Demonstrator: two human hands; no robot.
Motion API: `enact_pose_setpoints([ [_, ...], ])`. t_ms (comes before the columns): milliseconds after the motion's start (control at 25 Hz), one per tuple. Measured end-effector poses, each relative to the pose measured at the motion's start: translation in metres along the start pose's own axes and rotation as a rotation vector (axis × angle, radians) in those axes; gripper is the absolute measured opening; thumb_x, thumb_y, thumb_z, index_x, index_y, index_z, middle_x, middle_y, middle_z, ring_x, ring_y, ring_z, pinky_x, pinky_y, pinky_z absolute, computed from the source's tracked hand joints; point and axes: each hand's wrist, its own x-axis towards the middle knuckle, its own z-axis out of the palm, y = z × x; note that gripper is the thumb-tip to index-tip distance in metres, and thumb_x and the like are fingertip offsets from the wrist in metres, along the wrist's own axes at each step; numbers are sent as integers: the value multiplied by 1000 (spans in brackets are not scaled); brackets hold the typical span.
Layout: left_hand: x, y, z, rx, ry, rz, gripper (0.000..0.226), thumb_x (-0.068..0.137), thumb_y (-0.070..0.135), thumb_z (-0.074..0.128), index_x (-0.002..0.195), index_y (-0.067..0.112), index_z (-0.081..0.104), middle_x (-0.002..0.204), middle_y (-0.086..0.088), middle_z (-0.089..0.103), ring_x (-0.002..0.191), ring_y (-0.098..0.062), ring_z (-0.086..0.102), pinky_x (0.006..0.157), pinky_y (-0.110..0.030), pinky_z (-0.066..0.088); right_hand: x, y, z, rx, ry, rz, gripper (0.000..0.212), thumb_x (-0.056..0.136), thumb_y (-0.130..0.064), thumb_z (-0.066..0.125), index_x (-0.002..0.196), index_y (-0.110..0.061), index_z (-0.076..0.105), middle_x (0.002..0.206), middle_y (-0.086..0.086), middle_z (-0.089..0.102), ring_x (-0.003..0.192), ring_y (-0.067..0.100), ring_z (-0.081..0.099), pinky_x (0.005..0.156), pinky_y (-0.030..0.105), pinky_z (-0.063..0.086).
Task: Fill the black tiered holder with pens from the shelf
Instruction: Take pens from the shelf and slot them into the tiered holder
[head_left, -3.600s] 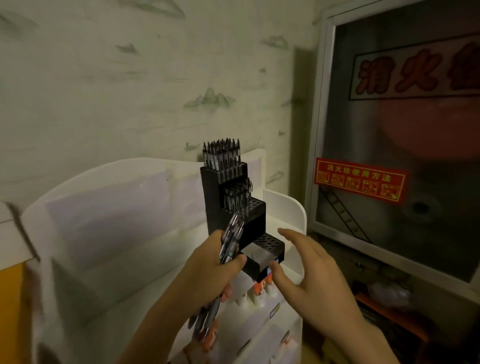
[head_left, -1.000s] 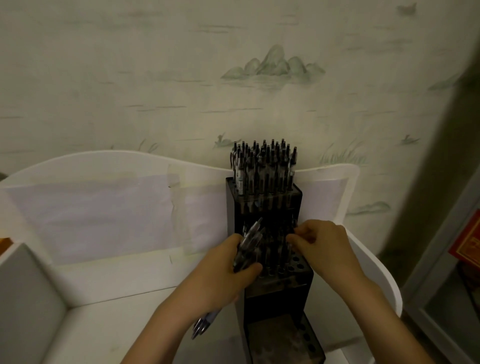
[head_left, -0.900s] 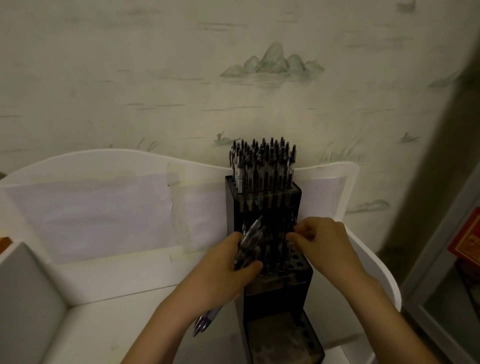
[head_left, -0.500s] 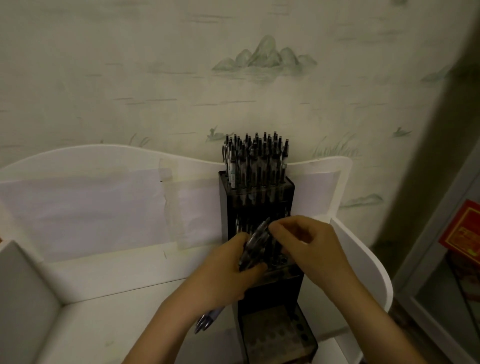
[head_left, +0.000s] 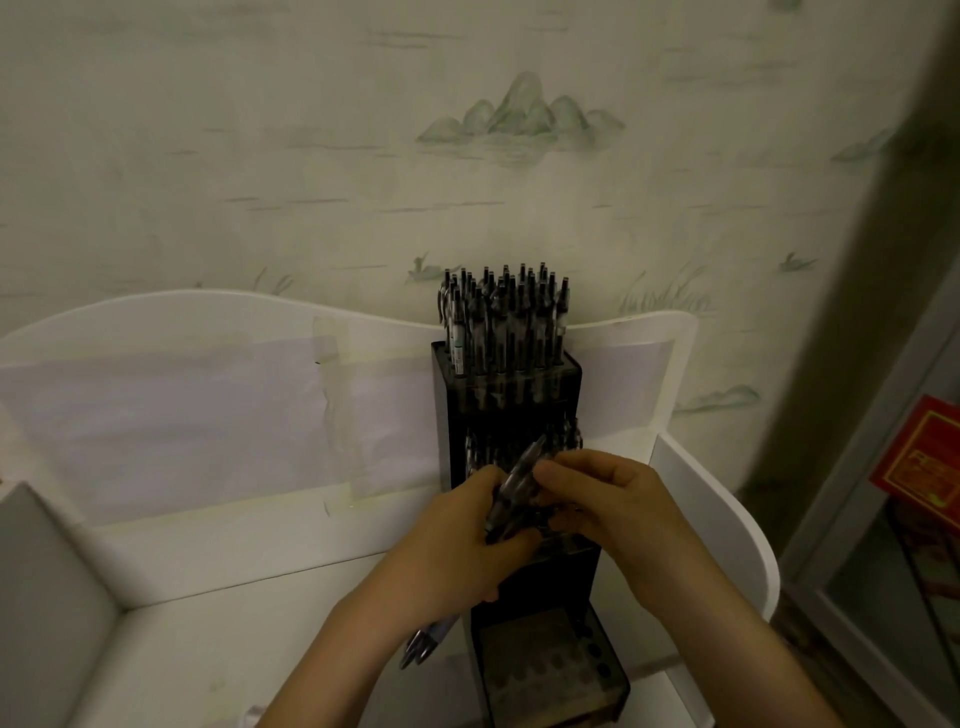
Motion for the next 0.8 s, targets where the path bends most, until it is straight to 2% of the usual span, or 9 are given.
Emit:
enact_pose_setpoints([
  [80,-1,1,0,-7,-3,1,17,88,35,64,99,29,52,82,6,61,49,-6,63,49,-20,52,2,-6,-3,118,32,-3,34,58,-32,80,84,-11,78,91,14,75,83,22,72,70,28,58],
  [200,-3,-1,-1,2,-4,15,14,90,36,63,97,31,51,81,10,59,49,-3,61,48,-16,48,4,-19,-9,277,95,-42,13,69,-18,75,77,-8,78,87,18,75,76,24,73,66,29,59],
  [320,-6,-3,-4,-16,14,13,14,92,32,60,103,27,52,79,7,57,49,3,57,47,-14,46,4,-34,-25,317,270,-198,6,80,-8,71,81,-6,77,82,14,75,73,23,72,70,31,60],
  [440,-7,-5,-8,0,39,28,12,94,30,58,101,22,52,71,8,53,47,4,52,47,-17,44,3,-43,-35,110,425,-436,11,85,-4,69,94,-8,73,81,8,76,72,22,72,72,28,60],
  [520,-8,-5,-9,36,52,44,10,94,30,57,99,23,52,70,9,53,48,6,51,49,-16,42,3,-40,-33,-90,451,-536,17,83,-4,72,93,-18,73,80,3,76,73,20,73,73,25,59],
  [640,-9,-4,-12,63,64,57,9,95,30,56,97,23,51,72,9,55,49,6,51,50,-14,41,7,-25,-29,-354,433,-579,24,82,-10,75,93,-31,71,85,-6,74,79,13,72,78,25,56],
  [800,-11,-5,-17,112,89,40,14,94,31,57,93,20,49,69,7,51,48,5,50,50,-14,41,20,-8,-32,-443,440,-582,24,81,-12,77,94,-32,71,83,-16,72,75,1,69,73,10,52],
])
